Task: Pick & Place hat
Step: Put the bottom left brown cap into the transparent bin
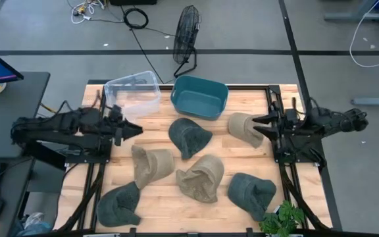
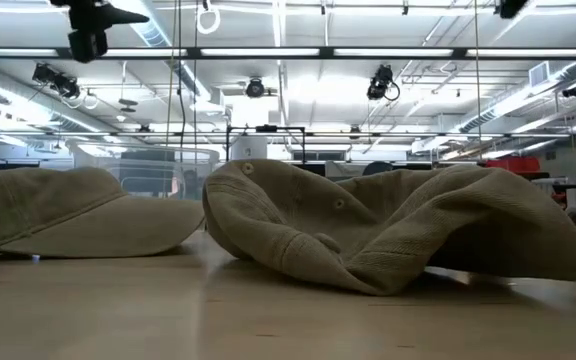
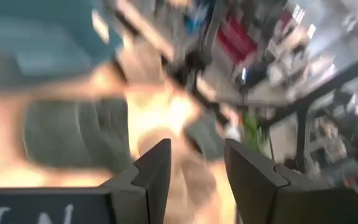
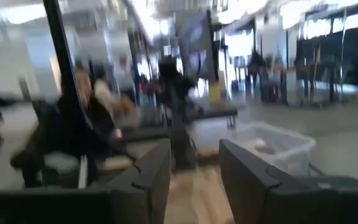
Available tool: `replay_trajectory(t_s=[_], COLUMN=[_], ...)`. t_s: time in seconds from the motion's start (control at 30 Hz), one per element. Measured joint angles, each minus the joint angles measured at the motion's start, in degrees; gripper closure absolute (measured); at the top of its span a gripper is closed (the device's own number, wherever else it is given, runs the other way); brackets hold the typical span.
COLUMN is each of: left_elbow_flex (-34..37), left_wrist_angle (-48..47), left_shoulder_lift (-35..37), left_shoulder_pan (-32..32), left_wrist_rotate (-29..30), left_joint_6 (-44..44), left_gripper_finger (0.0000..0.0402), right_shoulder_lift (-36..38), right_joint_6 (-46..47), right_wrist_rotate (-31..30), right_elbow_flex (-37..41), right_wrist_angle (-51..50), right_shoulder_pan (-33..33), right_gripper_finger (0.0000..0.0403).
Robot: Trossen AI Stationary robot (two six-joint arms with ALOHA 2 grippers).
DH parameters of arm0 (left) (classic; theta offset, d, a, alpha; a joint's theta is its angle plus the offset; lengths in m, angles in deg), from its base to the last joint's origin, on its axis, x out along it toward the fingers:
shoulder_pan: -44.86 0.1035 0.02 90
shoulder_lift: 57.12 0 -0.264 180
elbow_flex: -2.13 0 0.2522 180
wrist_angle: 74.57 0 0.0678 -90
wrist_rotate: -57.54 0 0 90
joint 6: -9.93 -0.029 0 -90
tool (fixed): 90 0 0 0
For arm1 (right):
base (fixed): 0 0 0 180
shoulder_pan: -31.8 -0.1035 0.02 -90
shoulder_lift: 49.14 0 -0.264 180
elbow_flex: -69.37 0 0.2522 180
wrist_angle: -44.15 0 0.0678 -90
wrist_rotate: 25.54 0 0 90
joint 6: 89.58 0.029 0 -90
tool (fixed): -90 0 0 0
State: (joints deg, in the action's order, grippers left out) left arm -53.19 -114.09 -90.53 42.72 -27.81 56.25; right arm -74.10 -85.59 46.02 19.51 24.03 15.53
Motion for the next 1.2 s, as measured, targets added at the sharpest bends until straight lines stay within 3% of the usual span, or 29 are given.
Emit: replay_trajectory(t_s=[0.13,0.37,0.47,0.77,1.0,1.2], left_elbow_flex=[-8.2,-18.7,-19.1,-19.1,-18.9,-18.9], left_wrist_angle=[-7.4,-16.8,-17.5,-25.3,-31.1,-30.2], left_shoulder_lift=[-8.0,-18.9,-22.4,-32.7,-41.1,-49.0], left_shoulder_pan=[-0.5,-3.9,-5.9,-10.1,-11.9,-12.9], left_wrist_rotate=[-4.3,-4.9,-5.0,-5.0,-4.8,-4.5], left_joint_6=[1.3,12.0,18.9,26.6,36.1,43.3], left_gripper_finger=[0.0259,0.026,0.0246,0.0198,0.0201,0.0204], right_shoulder_lift=[-7.7,-17.9,-21.5,-29.0,-32.4,-34.4], right_joint_6=[0.0,-4.0,-6.3,-6.4,-6.4,-6.4], right_wrist_rotate=[0.0,-0.1,-0.2,-0.1,-0.1,-0.1], right_elbow_flex=[-7.1,-16.6,-18.9,-20.4,-20.4,-20.3], right_wrist_angle=[-3.5,-3.1,-3.3,-1.6,4.0,-1.8], right_shoulder_pan=[0.0,0.6,1.1,1.9,1.8,1.9], right_gripper_finger=[0.0262,0.0262,0.0262,0.0262,0.0262,0.0262])
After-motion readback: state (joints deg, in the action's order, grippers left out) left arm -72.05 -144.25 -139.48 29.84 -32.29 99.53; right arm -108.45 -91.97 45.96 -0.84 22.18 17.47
